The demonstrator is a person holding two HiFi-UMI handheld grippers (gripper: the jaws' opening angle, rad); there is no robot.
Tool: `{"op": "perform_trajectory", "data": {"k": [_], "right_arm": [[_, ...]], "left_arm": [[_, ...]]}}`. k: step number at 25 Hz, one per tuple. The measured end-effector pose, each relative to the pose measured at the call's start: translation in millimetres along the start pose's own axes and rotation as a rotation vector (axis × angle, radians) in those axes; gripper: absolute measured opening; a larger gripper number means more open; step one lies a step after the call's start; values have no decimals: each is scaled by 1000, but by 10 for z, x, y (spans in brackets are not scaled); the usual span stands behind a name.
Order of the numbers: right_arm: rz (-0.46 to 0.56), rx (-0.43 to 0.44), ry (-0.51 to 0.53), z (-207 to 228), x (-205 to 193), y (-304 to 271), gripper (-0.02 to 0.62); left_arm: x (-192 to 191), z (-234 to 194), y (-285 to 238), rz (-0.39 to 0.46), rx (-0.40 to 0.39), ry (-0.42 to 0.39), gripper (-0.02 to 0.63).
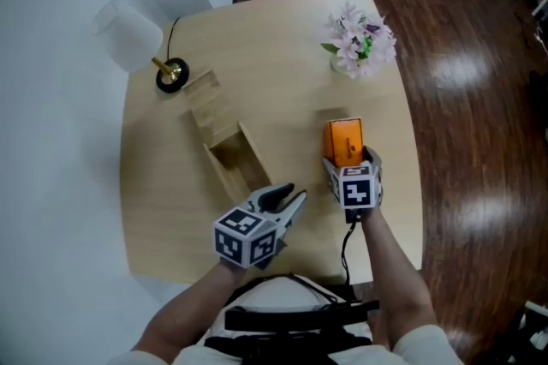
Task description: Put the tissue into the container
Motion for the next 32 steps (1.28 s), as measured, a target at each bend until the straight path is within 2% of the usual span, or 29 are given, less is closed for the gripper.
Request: {"op": "perform_trajectory", "data": {"k": [8, 11, 16, 22, 27, 32], "right_arm": [[36, 7, 19, 23, -53, -60, 457], [19, 7, 19, 18, -49, -66, 453], [-13, -28, 24, 49, 26, 34, 388], [52, -49, 4, 107, 198, 253, 382], [122, 1, 29, -152, 506, 459, 382], [177, 91, 81, -719, 805, 580, 382]], "left_arm": [[-82, -14, -30, -23, 2, 24, 126], [-83, -12, 15, -16, 6, 28, 126], [-23, -14, 161, 13, 13, 35, 126], [92, -28, 359, 72, 24, 39, 126], [219, -21, 578, 132, 27, 35, 126], [306, -82, 898, 177, 45, 20, 126]]}}
Point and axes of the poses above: the fingertips, and each gripper's own axes: y backward along the fingers, z to its right, x out of its top, the point moved 5 cm from there along y, backward along the fingers, and after that the axes turned 14 degrees about z, right-handed, at the moved point
